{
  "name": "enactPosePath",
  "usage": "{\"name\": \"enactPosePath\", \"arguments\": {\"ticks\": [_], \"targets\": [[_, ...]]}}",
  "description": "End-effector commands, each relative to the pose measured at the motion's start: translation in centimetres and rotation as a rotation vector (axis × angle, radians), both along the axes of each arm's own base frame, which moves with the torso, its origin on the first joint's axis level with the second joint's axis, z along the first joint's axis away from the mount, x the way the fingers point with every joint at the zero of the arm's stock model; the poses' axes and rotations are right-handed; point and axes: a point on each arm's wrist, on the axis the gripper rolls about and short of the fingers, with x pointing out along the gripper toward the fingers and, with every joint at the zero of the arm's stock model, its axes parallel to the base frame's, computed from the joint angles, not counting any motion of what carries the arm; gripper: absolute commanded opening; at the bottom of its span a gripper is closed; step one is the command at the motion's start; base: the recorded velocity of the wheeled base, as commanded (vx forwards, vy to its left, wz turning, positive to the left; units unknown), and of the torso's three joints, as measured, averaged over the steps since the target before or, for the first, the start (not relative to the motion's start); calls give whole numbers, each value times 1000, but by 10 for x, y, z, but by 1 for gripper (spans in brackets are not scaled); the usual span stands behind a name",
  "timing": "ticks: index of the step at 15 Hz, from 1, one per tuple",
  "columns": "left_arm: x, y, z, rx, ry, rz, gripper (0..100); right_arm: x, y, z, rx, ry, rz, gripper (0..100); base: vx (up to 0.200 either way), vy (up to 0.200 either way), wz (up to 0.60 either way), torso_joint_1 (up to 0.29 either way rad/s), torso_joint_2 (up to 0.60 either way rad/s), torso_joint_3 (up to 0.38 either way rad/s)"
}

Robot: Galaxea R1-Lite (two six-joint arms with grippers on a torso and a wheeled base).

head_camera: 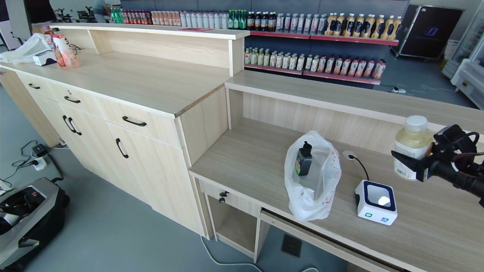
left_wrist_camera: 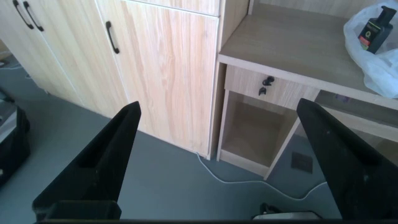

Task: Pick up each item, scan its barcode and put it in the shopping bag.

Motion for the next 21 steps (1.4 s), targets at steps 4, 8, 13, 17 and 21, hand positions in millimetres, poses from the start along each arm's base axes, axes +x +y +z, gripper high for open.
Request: {"name": "enactPosePath", "arguments": {"ticks": [4,8,13,17,21], "targets": [[0,0,0,-1,0,0,100,-72,-8,32,-63,-48,-196,0,0,0,0,0,0,0],[0,0,0,0,0,0,100,-89,-20,35,-106,-40,-271,0,0,0,0,0,0,0],[0,0,0,0,0,0,100,-102,-21,43,-194,-68,-241,0,0,0,360,2,0,1],[0,0,0,0,0,0,100,-98,-13,49,-206,-97,-204,0,0,0,600,5,5,1],[0,0,0,0,0,0,100,-84,22,51,-64,-77,-31,0,0,0,300,0,1,1]]}}
